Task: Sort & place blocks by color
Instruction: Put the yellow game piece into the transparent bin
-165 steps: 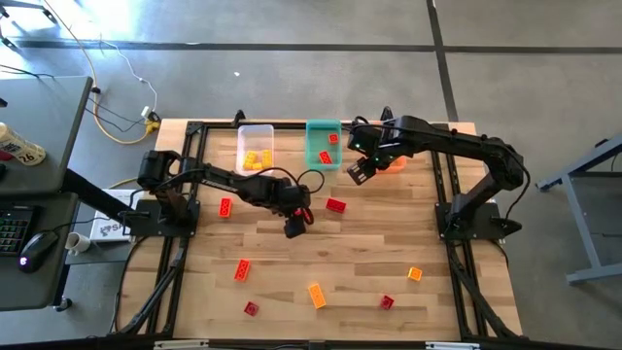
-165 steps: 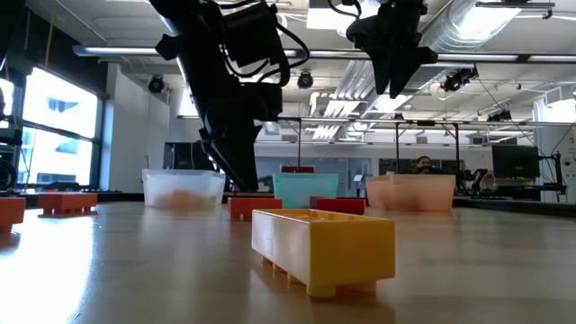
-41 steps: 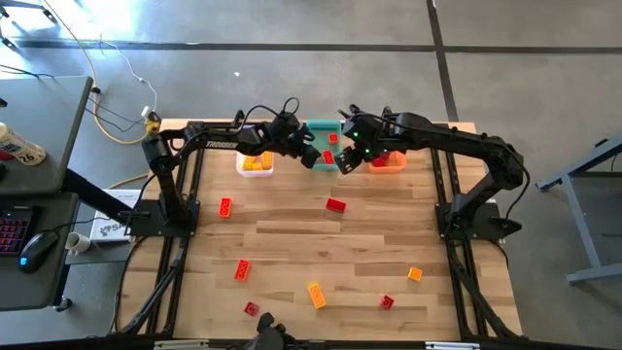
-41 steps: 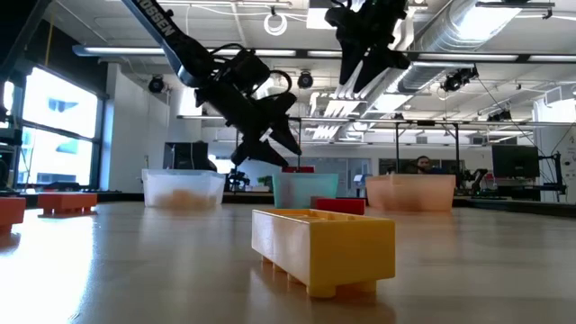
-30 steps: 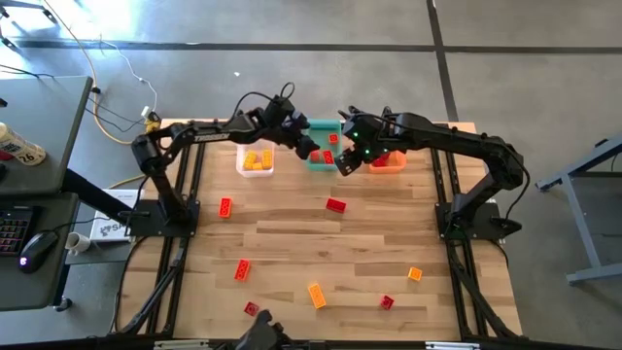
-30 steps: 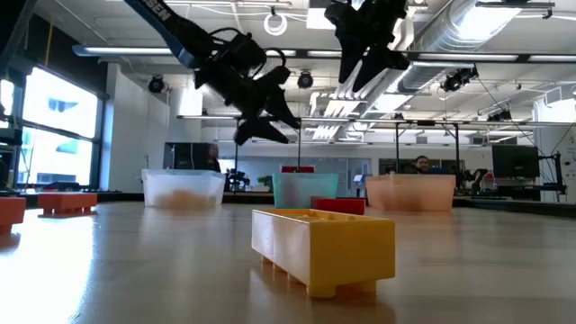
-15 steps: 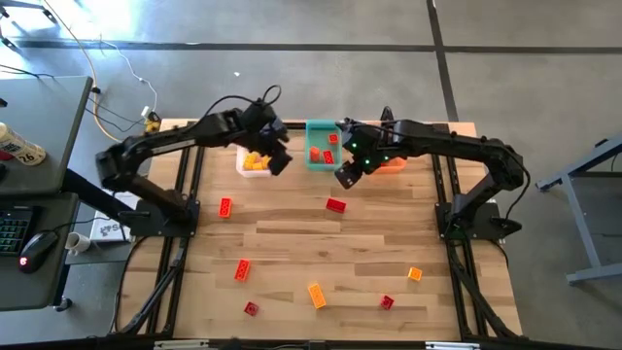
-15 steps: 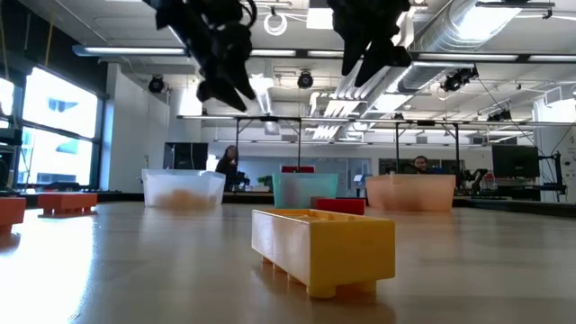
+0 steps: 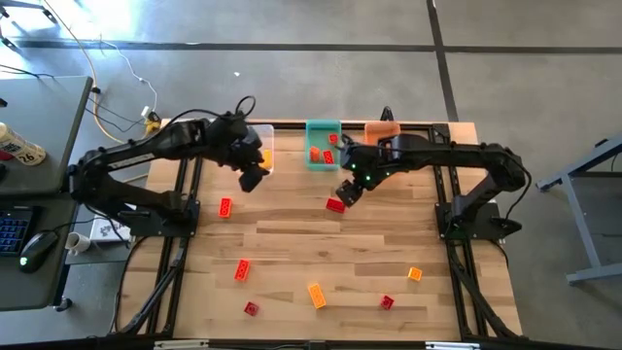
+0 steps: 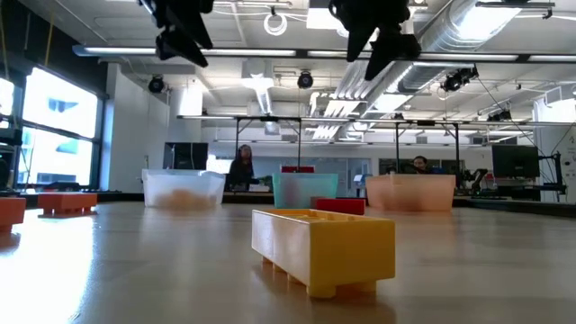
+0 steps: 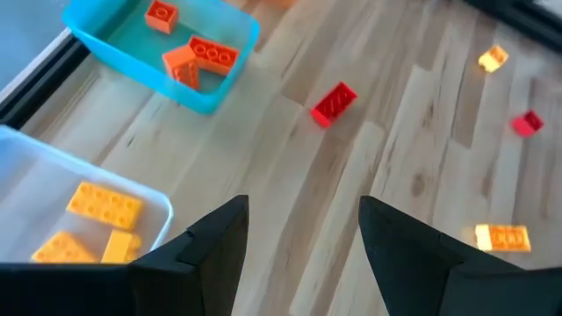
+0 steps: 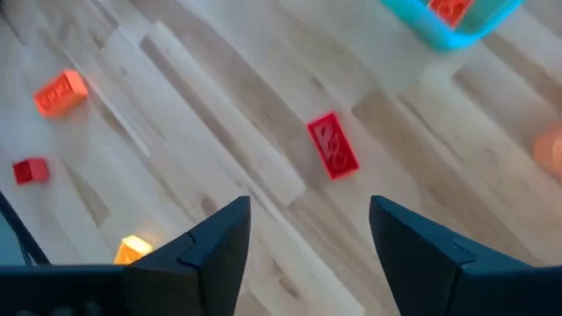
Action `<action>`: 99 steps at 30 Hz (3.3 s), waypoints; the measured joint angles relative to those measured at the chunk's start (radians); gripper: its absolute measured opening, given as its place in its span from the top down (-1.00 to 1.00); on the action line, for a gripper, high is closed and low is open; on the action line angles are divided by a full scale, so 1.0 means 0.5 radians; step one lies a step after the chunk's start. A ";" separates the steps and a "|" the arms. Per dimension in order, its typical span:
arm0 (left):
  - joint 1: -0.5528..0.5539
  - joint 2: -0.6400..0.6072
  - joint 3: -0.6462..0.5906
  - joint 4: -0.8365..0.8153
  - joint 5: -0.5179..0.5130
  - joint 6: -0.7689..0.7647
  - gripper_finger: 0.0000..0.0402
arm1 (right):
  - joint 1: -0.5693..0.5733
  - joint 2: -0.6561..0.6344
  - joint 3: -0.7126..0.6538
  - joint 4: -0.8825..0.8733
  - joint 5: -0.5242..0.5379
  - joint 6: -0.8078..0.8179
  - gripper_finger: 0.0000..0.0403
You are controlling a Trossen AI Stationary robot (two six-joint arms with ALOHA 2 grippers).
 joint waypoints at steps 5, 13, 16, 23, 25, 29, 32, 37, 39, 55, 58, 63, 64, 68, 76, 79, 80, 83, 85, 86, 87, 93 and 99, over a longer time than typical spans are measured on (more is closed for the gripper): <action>-0.158 -0.060 0.000 -0.131 -0.182 -0.049 -0.01 | 0.093 0.000 -0.006 -0.186 -0.003 0.080 -0.16; -0.400 -0.062 0.000 -0.170 -0.265 -0.059 -0.01 | 0.309 0.012 -0.007 -0.357 -0.003 0.310 -0.16; -0.456 -0.059 0.000 -0.170 -0.269 -0.049 -0.01 | 0.405 0.040 -0.008 -0.424 -0.003 0.382 -0.16; -0.558 -0.059 0.000 -0.171 -0.270 -0.050 -0.01 | 0.631 0.118 -0.008 -0.575 -0.053 0.493 -0.16; -0.582 -0.059 0.000 -0.170 -0.270 -0.049 -0.01 | 0.688 0.132 -0.008 -0.584 -0.054 0.494 -0.16; -0.628 -0.059 0.000 -0.170 -0.270 -0.054 -0.01 | 0.789 0.149 -0.008 -0.600 -0.041 0.489 -0.16; -0.661 -0.059 0.000 -0.170 -0.269 -0.099 -0.01 | 0.853 0.149 -0.008 -0.630 0.011 0.477 -0.16; -0.707 -0.058 0.000 -0.170 -0.269 -0.104 -0.01 | 0.940 0.150 -0.008 -0.711 0.040 0.472 -0.16; -0.724 -0.058 0.000 -0.170 -0.269 -0.122 -0.01 | 0.971 0.150 -0.008 -0.713 0.040 0.472 -0.16; -0.836 -0.058 0.000 -0.155 -0.269 -0.329 -0.01 | 1.241 0.149 -0.435 -0.614 -0.267 0.538 -0.16; -0.840 -0.058 0.000 -0.155 -0.269 -0.345 -0.01 | 1.284 0.149 -0.473 -0.589 -0.300 0.539 -0.16; -0.839 -0.058 0.000 -0.155 -0.269 -0.356 -0.01 | 1.321 0.148 -0.537 -0.519 -0.330 0.620 -0.16; -0.839 -0.058 0.000 -0.154 -0.269 -0.360 -0.01 | 1.328 0.148 -0.563 -0.491 -0.345 0.650 -0.16; -0.839 -0.058 0.000 -0.154 -0.269 -0.383 -0.01 | 1.356 0.148 -0.676 -0.373 -0.370 0.752 -0.16; -0.839 -0.058 0.000 -0.153 -0.270 -0.419 -0.01 | 1.408 0.148 -0.794 -0.300 -0.414 0.856 -0.16; -0.839 -0.058 0.000 -0.153 -0.296 -0.434 -0.01 | 1.417 0.148 -0.794 -0.247 -0.387 0.865 -0.16; -0.839 -0.058 0.000 -0.153 -0.308 -0.441 -0.01 | 1.419 0.148 -0.794 -0.238 -0.361 0.888 -0.16; -0.839 -0.058 0.000 -0.153 -0.332 -0.451 -0.01 | 1.432 0.148 -0.794 -0.219 -0.313 0.913 -0.16; -0.839 -0.058 0.000 -0.153 -0.336 -0.451 -0.01 | 1.433 0.148 -0.794 -0.219 -0.309 0.917 -0.16; -0.839 -0.058 0.000 -0.153 -0.336 -0.452 -0.01 | 1.433 0.148 -0.794 -0.219 -0.310 0.932 -0.16; -0.839 -0.058 0.000 -0.153 -0.336 -0.457 -0.01 | 1.433 0.148 -0.794 -0.216 -0.310 0.943 -0.16; -0.839 -0.058 0.000 -0.153 -0.336 -0.465 -0.01 | 1.433 0.148 -0.794 -0.181 -0.287 0.927 -0.16; -0.839 -0.058 0.000 -0.153 -0.358 -0.465 -0.01 | 1.459 0.149 -0.968 0.030 -0.395 1.006 -0.16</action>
